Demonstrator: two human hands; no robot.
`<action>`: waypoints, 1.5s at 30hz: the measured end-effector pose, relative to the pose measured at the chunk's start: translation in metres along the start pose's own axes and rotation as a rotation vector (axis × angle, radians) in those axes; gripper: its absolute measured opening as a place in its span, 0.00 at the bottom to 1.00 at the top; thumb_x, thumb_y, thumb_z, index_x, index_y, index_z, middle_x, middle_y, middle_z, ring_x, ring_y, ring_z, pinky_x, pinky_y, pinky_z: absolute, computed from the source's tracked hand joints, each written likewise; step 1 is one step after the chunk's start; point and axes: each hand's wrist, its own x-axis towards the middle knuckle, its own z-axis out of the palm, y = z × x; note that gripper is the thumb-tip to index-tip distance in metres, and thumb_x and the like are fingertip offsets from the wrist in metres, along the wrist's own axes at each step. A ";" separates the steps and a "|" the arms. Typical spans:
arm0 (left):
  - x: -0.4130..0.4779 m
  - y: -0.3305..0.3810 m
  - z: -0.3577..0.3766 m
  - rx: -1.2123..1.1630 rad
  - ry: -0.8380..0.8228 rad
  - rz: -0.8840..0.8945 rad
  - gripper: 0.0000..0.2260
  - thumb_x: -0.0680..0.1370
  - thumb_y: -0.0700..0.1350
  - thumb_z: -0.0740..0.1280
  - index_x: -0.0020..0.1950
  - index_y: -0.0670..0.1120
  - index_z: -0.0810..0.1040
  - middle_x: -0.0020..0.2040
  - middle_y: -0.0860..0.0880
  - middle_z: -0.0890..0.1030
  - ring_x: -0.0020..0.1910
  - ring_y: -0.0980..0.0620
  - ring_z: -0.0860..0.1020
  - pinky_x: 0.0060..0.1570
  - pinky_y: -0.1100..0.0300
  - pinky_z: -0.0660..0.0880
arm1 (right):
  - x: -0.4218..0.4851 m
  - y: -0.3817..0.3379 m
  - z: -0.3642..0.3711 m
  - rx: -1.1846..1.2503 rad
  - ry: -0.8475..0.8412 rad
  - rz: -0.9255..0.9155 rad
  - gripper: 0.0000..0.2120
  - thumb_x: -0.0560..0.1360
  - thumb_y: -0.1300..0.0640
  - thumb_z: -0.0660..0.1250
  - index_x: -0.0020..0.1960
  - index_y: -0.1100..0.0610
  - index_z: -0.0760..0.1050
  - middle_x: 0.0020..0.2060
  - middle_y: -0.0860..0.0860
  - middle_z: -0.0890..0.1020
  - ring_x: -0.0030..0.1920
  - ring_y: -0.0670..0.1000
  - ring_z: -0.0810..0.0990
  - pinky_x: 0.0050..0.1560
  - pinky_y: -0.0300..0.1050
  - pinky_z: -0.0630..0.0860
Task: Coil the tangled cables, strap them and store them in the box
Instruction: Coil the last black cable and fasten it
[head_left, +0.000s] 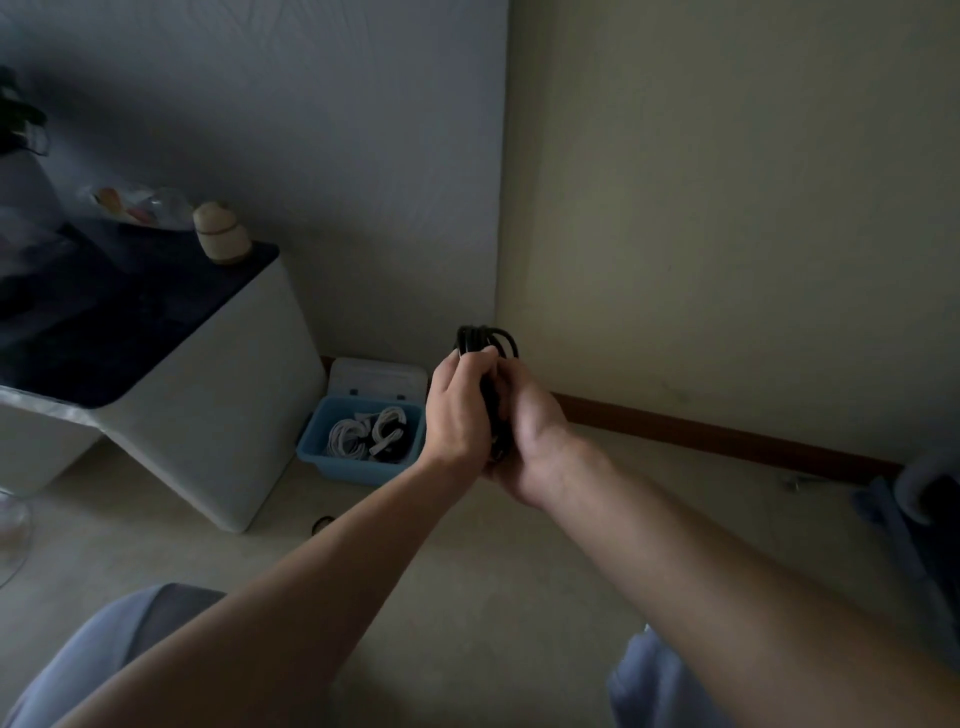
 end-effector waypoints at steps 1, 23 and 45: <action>-0.002 0.000 0.001 0.000 -0.020 0.011 0.16 0.80 0.43 0.64 0.32 0.52 0.79 0.30 0.53 0.78 0.33 0.56 0.77 0.37 0.58 0.74 | 0.000 -0.002 0.000 0.007 -0.006 -0.005 0.17 0.78 0.43 0.62 0.52 0.52 0.85 0.48 0.51 0.87 0.51 0.54 0.84 0.44 0.45 0.78; -0.007 0.021 -0.005 0.137 -0.023 -0.142 0.07 0.80 0.45 0.65 0.51 0.44 0.80 0.43 0.46 0.85 0.44 0.46 0.83 0.37 0.52 0.78 | 0.019 -0.002 0.011 -0.166 0.355 -0.281 0.16 0.81 0.51 0.56 0.48 0.58 0.79 0.46 0.58 0.84 0.45 0.59 0.84 0.30 0.48 0.79; 0.034 0.049 -0.087 0.415 0.007 -0.330 0.21 0.79 0.58 0.58 0.46 0.44 0.83 0.42 0.44 0.87 0.40 0.43 0.83 0.47 0.54 0.76 | 0.062 0.007 0.020 -0.923 0.510 -0.700 0.23 0.86 0.51 0.49 0.56 0.66 0.76 0.55 0.64 0.81 0.56 0.63 0.79 0.49 0.51 0.71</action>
